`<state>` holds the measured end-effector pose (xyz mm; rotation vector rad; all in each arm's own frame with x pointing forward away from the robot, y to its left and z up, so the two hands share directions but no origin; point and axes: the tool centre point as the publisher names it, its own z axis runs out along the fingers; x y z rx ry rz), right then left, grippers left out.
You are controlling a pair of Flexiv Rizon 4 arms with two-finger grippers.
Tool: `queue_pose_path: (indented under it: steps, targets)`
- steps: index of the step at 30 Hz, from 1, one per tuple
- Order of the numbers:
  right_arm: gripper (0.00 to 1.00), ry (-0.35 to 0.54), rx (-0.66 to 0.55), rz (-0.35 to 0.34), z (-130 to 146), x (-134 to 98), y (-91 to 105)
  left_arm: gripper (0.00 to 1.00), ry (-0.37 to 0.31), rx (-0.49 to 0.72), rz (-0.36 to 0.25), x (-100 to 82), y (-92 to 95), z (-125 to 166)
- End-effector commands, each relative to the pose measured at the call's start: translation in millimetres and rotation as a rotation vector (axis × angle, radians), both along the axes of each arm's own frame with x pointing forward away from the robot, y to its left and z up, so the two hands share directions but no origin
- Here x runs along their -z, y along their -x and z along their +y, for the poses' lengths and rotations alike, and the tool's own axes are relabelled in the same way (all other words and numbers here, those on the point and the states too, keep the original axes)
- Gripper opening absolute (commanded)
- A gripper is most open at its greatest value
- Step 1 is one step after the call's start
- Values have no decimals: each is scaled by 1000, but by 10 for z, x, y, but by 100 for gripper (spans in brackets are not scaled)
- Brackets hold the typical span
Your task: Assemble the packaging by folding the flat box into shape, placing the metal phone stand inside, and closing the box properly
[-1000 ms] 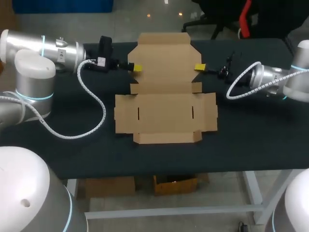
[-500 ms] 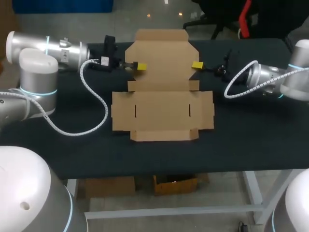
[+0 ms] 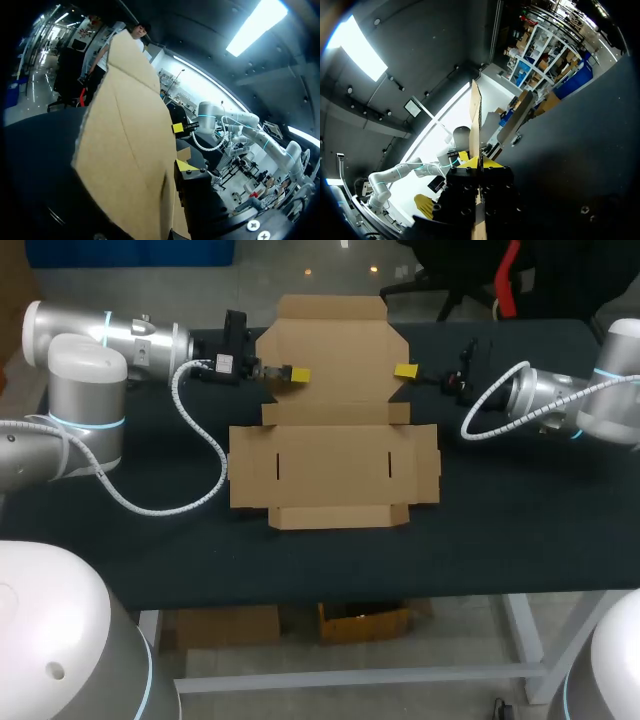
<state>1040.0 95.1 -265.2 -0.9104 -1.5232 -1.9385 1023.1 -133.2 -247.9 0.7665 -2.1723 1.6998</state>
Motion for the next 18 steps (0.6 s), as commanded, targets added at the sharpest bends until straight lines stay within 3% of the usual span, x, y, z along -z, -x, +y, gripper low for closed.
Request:
queue_pose_path:
  steps: [1, 10, 16, 18]
  targets:
    - [0, -18, -19, -10, 10, 21, -43, 23, 4, 10, -1, 9, -35, -11]
    - [0, -21, -25, -17, 28, 2, -47, 16, 13, 15, -5, -4, -45, -20]
    - [0, -24, -27, -20, 33, -3, -47, 0, 18, 17, -6, -8, -45, -24]
    - [0, -26, -27, -20, 35, -5, -46, 0, 21, 19, -7, -9, -44, -24]
